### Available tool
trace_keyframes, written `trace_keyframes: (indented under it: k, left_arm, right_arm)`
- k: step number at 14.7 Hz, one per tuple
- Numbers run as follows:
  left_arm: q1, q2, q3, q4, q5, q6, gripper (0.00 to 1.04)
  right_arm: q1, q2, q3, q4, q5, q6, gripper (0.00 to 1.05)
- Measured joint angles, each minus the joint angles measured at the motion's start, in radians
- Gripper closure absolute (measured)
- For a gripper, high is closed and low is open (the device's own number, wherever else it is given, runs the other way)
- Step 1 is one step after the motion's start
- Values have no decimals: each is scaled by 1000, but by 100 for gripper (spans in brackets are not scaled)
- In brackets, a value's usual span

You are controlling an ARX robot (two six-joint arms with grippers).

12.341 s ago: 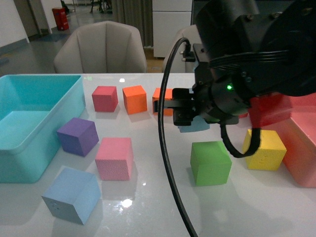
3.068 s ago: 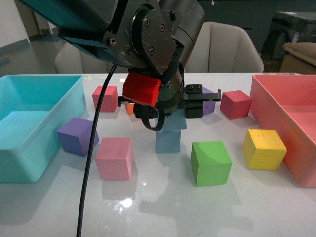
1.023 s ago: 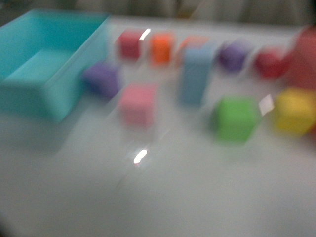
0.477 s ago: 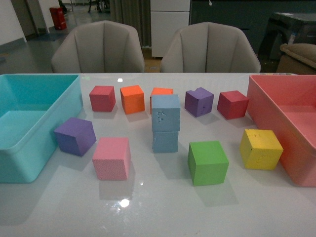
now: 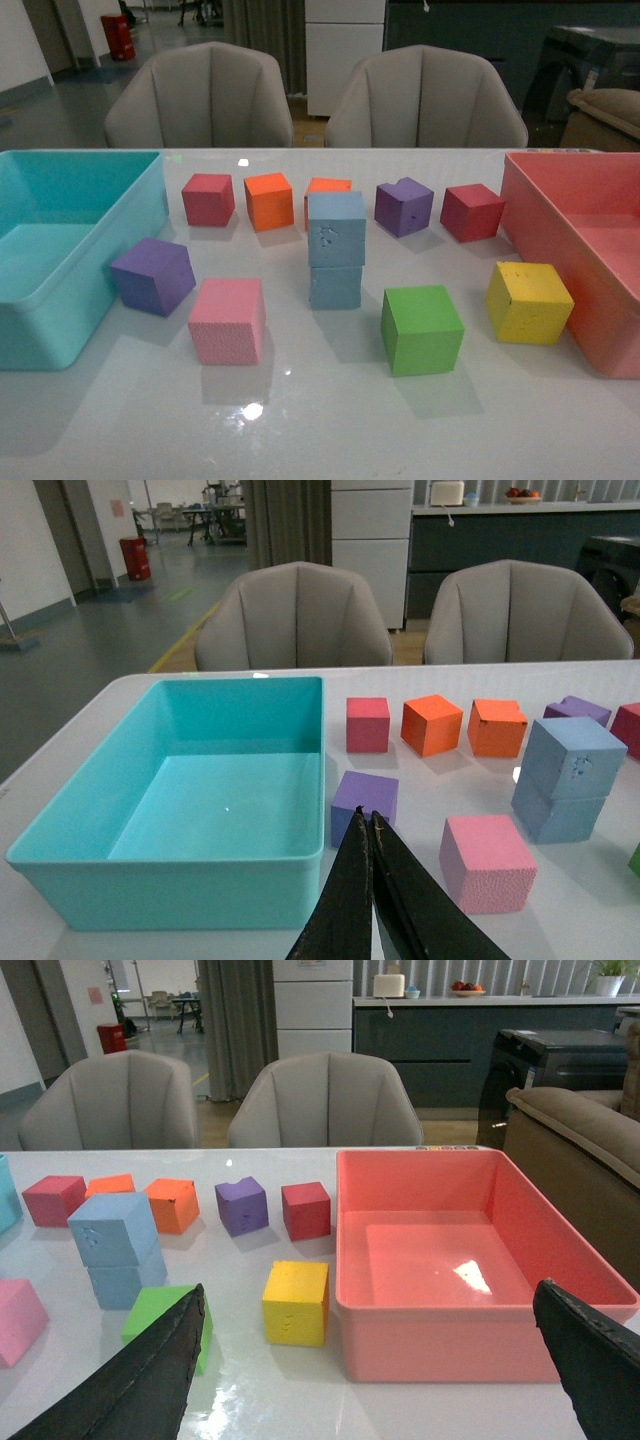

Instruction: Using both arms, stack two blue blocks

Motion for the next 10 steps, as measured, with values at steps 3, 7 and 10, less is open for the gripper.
trace_keyframes:
  k: [3,7,10]
  left_arm:
    - [126,-61,-38,-17,101,0,103]
    - [114,-151,-38,-94,119,0,103]
    - [115,-211,-38,-158,119,0,103]
  right_arm:
    - [0,0,0,0,0,0,6]
    - [0,0,0,0,0,0,6]
    - [0,0,0,0,0,0,6]
